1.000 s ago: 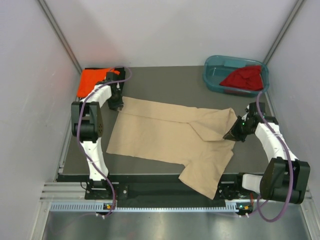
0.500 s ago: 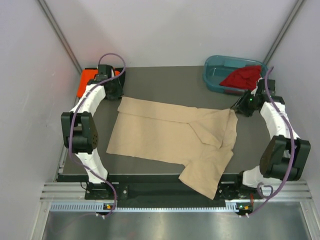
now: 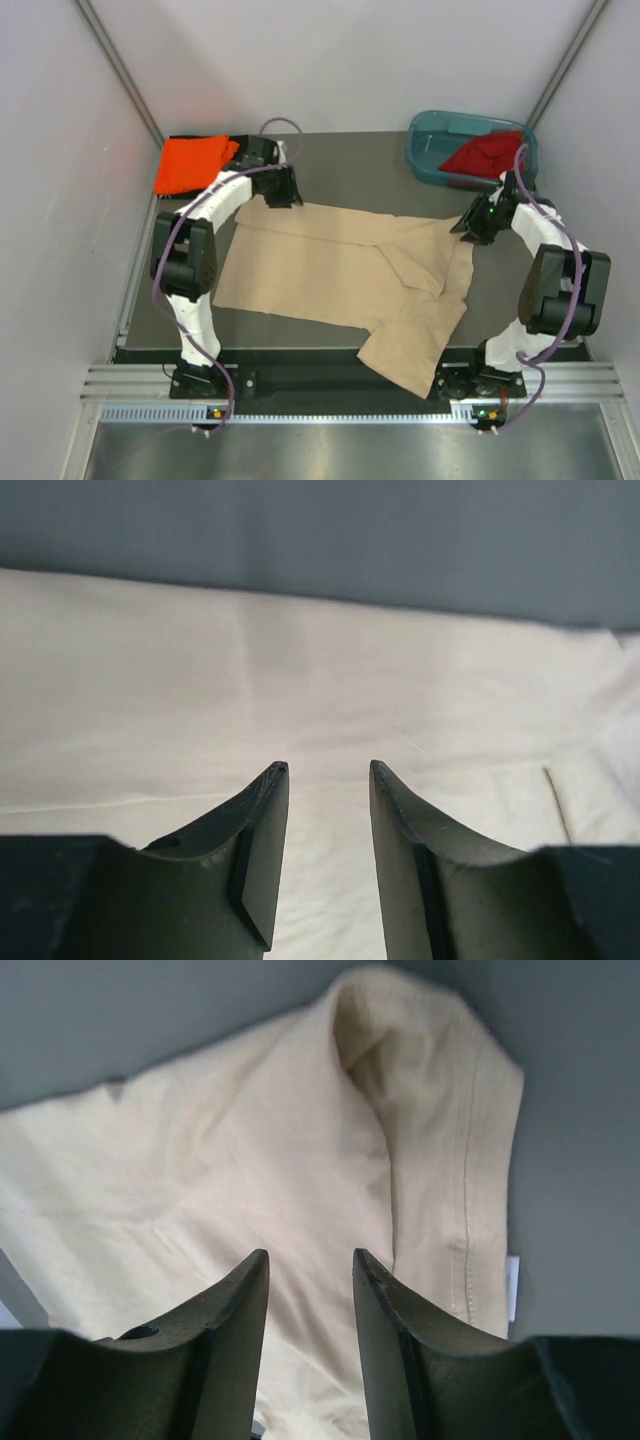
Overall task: Fold and stack the t-shirts
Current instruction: Fold the tshirt
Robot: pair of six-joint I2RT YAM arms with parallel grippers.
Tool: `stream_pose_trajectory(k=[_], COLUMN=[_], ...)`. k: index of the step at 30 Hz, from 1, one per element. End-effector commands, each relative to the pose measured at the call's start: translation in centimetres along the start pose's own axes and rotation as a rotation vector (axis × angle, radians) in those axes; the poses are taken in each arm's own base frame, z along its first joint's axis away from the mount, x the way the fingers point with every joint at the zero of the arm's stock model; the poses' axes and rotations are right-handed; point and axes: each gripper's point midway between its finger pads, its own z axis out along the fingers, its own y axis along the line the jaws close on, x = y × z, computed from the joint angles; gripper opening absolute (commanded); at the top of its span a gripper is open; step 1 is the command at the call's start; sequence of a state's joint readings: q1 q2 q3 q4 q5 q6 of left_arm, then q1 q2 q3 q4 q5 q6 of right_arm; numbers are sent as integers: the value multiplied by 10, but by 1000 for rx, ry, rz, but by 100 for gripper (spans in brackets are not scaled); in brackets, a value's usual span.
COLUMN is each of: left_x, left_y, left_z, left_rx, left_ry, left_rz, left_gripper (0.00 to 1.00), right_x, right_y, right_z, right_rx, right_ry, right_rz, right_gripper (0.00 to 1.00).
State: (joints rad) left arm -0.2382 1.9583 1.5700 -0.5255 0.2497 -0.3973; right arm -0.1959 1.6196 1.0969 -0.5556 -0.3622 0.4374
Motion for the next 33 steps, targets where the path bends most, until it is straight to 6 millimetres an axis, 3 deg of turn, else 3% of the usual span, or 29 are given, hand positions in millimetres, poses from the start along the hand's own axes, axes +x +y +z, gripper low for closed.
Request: stream_pose_trajectory(k=[1, 3, 7, 12, 13, 16, 22, 27, 33], left_x=[23, 38, 86, 134, 137, 139, 133, 121, 111], left_y=[-42, -56, -116, -144, -145, -143, -118, -97, -83], left_z=[-5, -6, -14, -18, -19, -26, -34, -41, -50], left_rx=[73, 95, 222, 285, 291, 277, 181, 164, 144], left_ry=[42, 80, 166, 247, 256, 266, 225, 203, 171], left_rz=[70, 91, 193, 237, 240, 258, 229, 147, 115], left_gripper=[42, 41, 43, 43, 43, 43, 42, 41, 41], right_x=[29, 48, 98, 137, 147, 149, 149, 150, 159], right_y=[-1, 3, 14, 25, 29, 38, 50, 58, 51], right_z=[-12, -16, -26, -29, -26, -19, -2, 10, 16], right_rx=[-13, -43, -72, -48, -44, 1, 149, 179, 238], right_ry=[33, 78, 172, 211, 231, 209, 228, 222, 252], right_rz=[-56, -65, -160, -283, -327, -447, -673, -730, -769], right_gripper=[40, 39, 41, 46, 47, 48, 48, 50, 47])
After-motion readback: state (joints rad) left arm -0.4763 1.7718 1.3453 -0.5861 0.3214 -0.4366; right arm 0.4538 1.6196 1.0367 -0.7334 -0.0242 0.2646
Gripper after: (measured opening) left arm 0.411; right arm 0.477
